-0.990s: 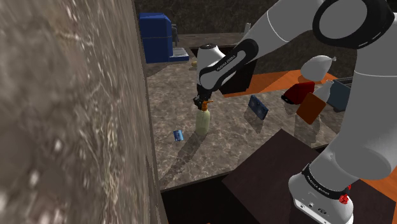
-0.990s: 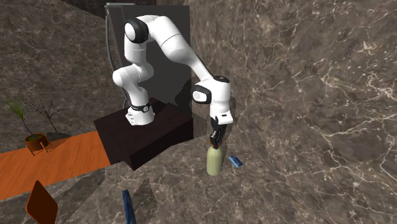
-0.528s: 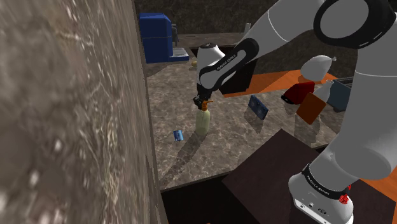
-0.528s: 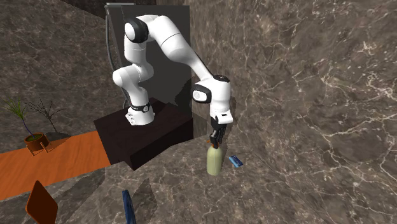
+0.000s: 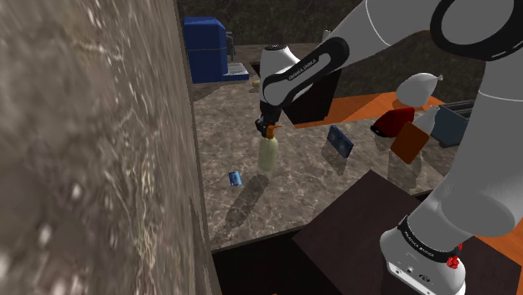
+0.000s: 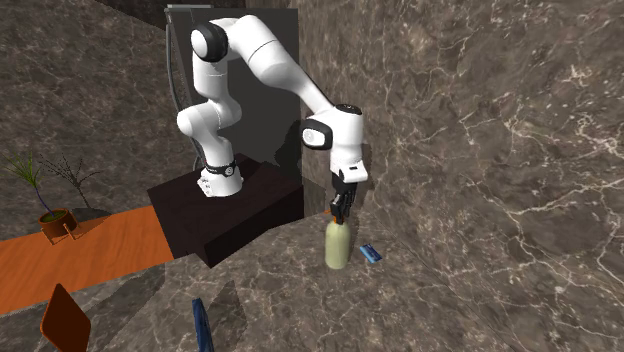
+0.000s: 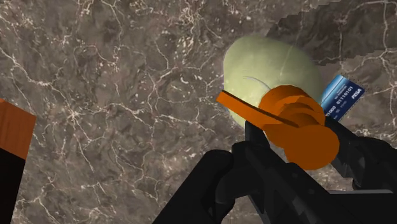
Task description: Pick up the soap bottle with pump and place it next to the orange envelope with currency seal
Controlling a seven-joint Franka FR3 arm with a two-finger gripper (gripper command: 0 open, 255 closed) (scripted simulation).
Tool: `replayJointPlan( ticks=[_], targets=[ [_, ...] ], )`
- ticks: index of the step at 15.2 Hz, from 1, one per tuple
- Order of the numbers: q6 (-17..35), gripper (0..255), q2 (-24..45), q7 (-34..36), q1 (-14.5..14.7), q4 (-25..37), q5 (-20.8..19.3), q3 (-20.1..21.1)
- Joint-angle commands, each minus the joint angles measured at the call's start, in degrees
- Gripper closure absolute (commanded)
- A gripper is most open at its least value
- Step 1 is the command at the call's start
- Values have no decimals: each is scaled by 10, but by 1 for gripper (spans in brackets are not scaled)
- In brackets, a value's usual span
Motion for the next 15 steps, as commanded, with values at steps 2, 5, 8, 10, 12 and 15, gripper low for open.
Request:
replayJointPlan(
  ticks=[2,5,8,10,12,15],
  targets=[
    [-21,255,-15,-4,-1,6,4,2],
    [-41,255,-29,-7,-2,12,8,3],
    [-61,255,-42,-11,-2,19,11,4],
    [-74,255,-51,-13,-3,24,14,5],
    [-88,255,-59,-15,-3,30,16,5],
    [-108,255,-70,-18,-3,39,19,6]
  ],
)
